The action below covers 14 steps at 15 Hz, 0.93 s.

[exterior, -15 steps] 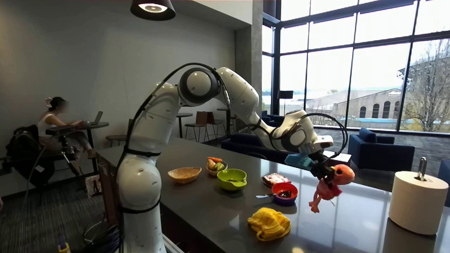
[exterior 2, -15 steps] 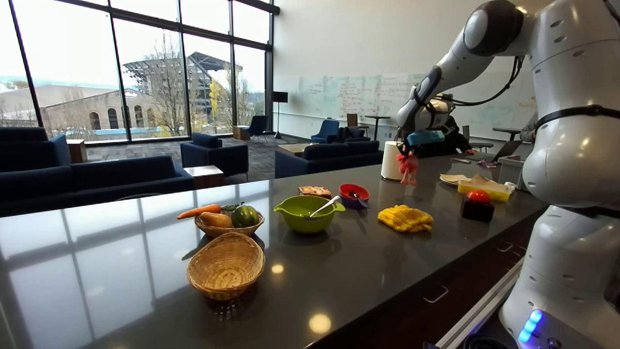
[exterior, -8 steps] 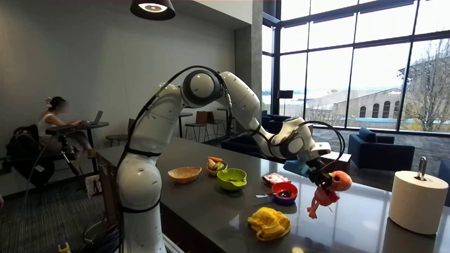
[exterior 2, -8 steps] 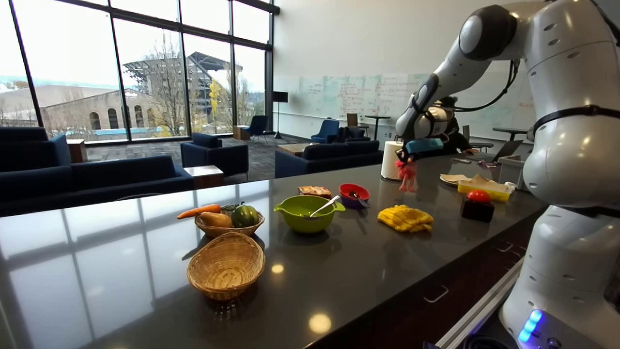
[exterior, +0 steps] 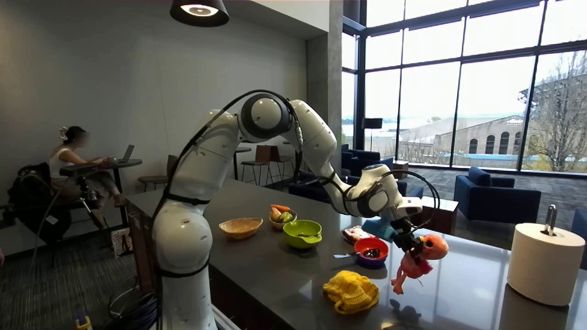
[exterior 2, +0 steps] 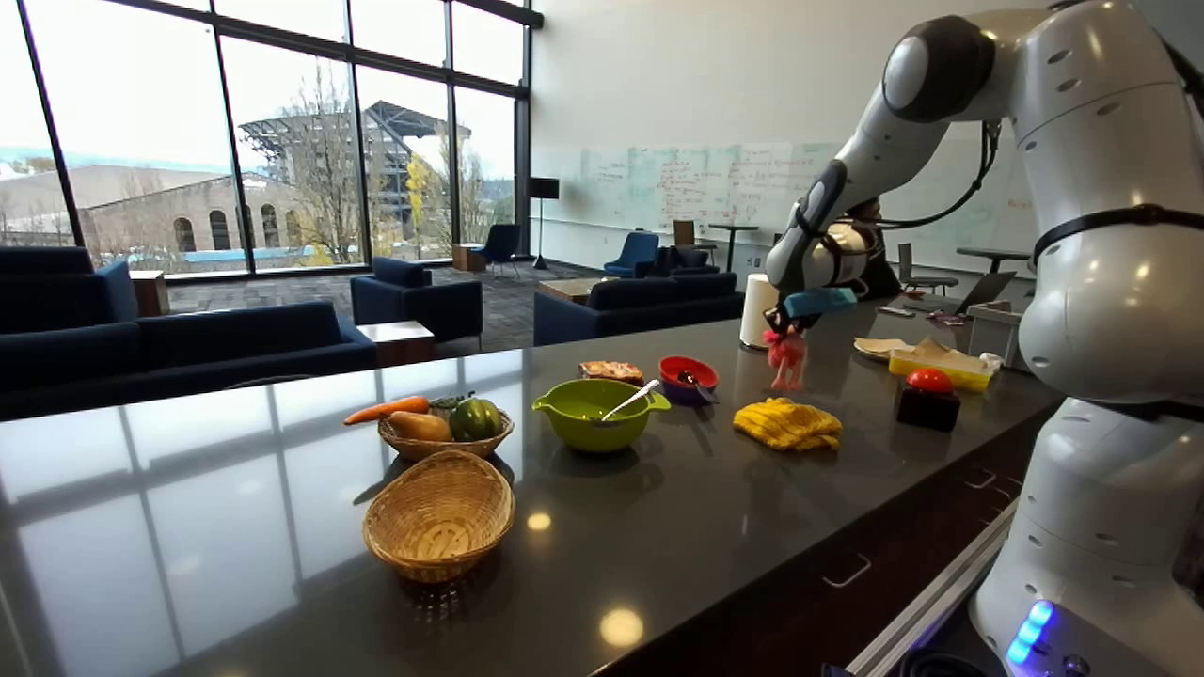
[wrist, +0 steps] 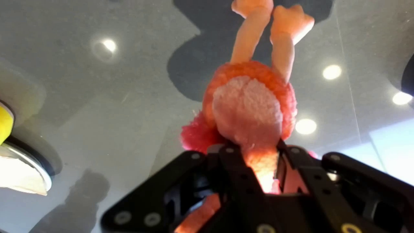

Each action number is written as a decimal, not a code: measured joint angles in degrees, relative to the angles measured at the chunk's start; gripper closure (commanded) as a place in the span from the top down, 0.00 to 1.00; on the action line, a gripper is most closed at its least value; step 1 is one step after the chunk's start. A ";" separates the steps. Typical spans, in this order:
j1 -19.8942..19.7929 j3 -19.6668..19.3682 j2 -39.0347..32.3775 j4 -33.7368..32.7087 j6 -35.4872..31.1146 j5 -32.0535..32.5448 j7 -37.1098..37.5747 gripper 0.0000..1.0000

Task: Take the pink plush toy out of the woven basket

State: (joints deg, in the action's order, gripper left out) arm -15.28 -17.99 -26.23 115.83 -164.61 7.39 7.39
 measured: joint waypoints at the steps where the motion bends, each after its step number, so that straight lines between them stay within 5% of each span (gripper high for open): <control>1: 0.29 -0.04 -0.20 0.47 -0.88 0.00 0.04 0.06; 14: 2.78 -0.53 -6.85 1.47 -11.70 -0.97 0.55 0.06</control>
State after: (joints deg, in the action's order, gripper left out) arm -12.50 -18.52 -33.08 117.31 -176.30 6.42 7.94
